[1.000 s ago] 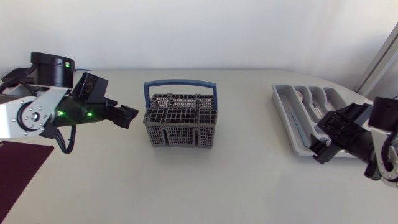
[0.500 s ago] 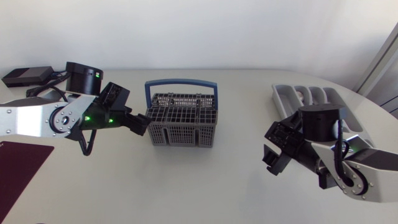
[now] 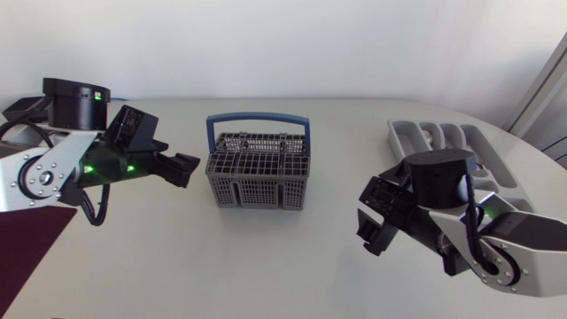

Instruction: Transfer all utensils from the basket to the drawer tray.

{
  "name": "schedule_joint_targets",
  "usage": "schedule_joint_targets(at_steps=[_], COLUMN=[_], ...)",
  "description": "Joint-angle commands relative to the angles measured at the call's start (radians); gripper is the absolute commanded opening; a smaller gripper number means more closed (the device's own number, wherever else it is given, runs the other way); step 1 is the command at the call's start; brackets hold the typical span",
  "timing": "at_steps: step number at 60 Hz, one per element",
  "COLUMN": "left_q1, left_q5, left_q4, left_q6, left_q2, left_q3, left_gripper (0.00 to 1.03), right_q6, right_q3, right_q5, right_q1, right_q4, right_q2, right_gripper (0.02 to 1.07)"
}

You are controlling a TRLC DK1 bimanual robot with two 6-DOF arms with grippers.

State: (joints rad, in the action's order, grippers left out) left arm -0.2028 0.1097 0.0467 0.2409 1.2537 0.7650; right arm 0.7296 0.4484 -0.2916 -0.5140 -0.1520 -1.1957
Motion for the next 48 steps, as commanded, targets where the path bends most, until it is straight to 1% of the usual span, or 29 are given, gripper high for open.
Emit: schedule_joint_targets(at_steps=[1, 21, 35, 48], left_q1=[0.022, 0.065, 0.086, 0.092], left_q5=[-0.005, -0.002, -0.001, 0.002], left_q4=[0.005, -0.007, -0.007, -0.005], left_q6=[0.020, 0.046, 0.057, 0.057], left_q2=[-0.031, -0.162, -0.214, -0.252], left_q3=[-0.049, -0.122, -0.150, -0.168], left_gripper=[0.98, 0.98, 0.98, 0.98], right_q6=[-0.041, -0.114, -0.133, -0.134], right_q3=[0.056, 0.274, 0.360, 0.398], right_q5=[-0.007, 0.020, 0.017, -0.006], right_q1=[-0.052, -0.112, -0.127, -0.115], right_q4=[0.011, -0.006, -0.017, -0.049], right_q2=[-0.027, -0.278, -0.378, -0.435], right_gripper=[1.02, 1.02, 1.02, 1.02])
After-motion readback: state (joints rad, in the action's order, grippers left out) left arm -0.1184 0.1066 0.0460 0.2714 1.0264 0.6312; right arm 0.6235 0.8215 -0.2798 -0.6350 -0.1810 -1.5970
